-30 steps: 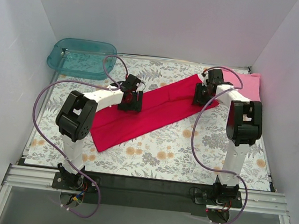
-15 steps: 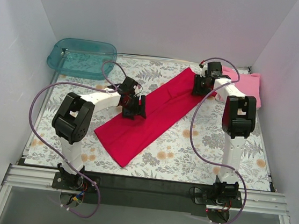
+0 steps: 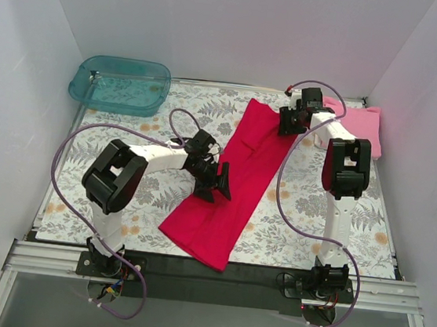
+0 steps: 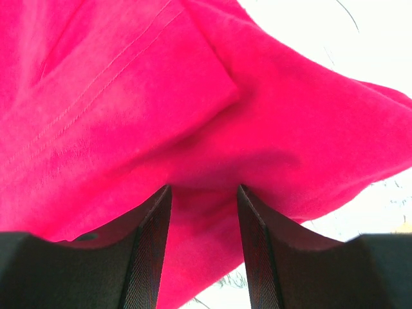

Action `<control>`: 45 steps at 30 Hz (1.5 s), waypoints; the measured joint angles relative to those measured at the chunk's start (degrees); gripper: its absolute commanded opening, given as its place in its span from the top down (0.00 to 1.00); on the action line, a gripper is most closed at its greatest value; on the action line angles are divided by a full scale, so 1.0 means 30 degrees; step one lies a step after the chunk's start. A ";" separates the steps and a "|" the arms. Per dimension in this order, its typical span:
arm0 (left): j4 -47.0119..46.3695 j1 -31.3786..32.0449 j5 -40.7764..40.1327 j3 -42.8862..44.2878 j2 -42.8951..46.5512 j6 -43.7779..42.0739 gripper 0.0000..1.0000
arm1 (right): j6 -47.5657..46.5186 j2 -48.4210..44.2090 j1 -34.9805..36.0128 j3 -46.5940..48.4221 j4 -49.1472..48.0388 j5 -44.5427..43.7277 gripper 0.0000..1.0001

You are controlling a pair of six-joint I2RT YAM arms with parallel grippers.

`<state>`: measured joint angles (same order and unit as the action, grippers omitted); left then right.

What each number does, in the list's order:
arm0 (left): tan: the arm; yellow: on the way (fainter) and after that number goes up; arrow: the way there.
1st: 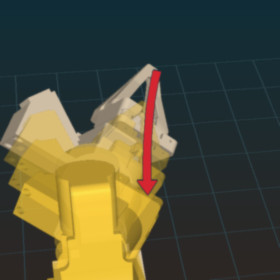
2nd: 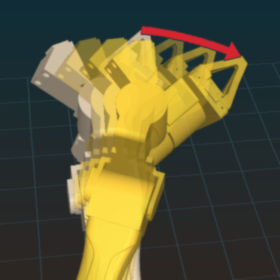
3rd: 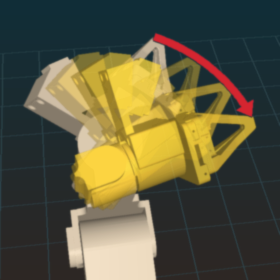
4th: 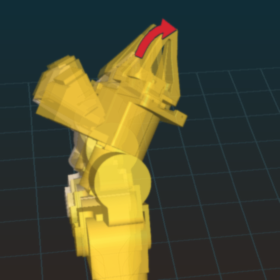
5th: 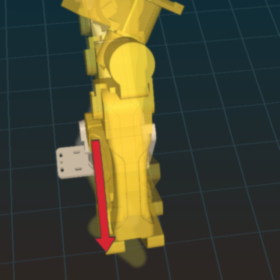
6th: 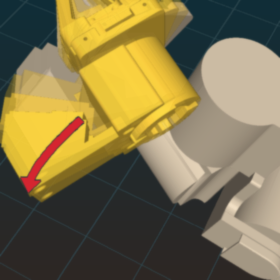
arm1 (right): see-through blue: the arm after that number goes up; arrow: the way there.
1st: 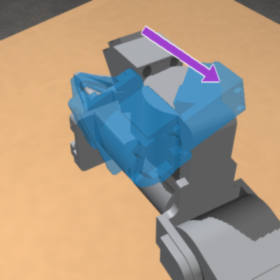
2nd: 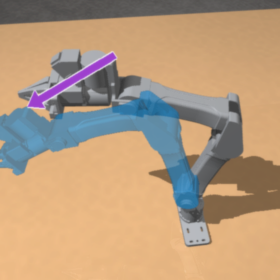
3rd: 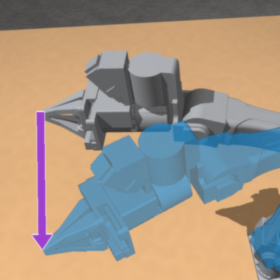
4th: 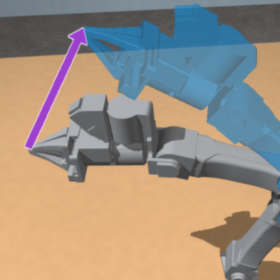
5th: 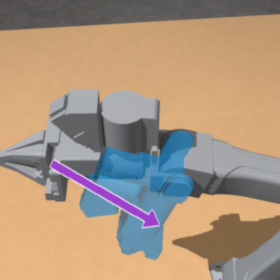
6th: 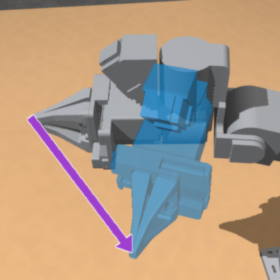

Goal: Fold and stack the t-shirts
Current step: Fold the tshirt

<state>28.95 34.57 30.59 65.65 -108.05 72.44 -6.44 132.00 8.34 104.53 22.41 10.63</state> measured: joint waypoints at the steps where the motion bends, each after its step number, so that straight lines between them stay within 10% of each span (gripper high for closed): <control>1: 0.0000 0.0153 0.0357 0.0036 -0.0124 0.0175 0.36 | -0.0029 0.0095 0.0044 0.0153 0.0000 0.0073 0.55; 10: 0.0845 0.1297 0.0401 0.0648 -0.0313 0.1166 0.27 | 0.0102 0.0313 0.0488 0.0590 0.0066 -0.0007 0.55; 23: 0.3096 0.1464 -0.7206 0.2331 0.1195 -0.0444 0.30 | 0.7155 -0.5515 0.0532 -0.5013 -0.1814 0.0146 0.55; 33: 0.1989 0.1596 -0.6892 0.0838 0.1202 -0.1953 0.47 | 1.2218 -0.6411 0.1275 -1.0054 -0.4707 0.1071 0.57; 45: 0.1035 0.1683 -0.5078 0.0153 0.0903 -0.0619 0.56 | 1.3129 -0.4605 0.1333 -0.8976 -0.5646 0.1967 0.57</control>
<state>32.05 39.62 15.35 66.11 -105.34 70.59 32.95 118.19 12.34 77.60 5.48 16.53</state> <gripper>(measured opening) 0.454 0.432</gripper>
